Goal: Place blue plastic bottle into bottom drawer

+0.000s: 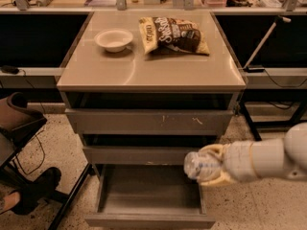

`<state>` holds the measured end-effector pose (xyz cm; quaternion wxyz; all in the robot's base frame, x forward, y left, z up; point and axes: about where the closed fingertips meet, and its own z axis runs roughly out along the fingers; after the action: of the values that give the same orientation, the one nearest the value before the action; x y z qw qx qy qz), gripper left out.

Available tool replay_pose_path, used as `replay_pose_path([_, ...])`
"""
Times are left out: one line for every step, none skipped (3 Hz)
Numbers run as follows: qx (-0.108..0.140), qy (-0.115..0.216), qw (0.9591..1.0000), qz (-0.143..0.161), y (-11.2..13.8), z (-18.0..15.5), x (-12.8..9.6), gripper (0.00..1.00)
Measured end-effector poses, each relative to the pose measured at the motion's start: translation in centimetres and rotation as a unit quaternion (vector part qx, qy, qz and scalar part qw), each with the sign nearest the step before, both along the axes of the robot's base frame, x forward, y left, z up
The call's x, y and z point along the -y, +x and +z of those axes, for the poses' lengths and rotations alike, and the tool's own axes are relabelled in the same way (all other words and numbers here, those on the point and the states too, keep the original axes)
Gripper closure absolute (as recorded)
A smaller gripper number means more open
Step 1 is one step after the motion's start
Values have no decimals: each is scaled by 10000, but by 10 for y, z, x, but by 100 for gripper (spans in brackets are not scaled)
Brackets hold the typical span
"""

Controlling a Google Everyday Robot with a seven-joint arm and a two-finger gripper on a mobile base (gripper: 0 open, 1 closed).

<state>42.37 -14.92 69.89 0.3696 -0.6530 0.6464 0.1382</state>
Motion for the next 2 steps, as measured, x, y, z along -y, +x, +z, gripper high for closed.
replay_pose_path([-723, 238, 9970, -168, -35, -127, -21, 100])
replay_pose_path([-1250, 393, 9905, -408, -23, -225, -50, 100])
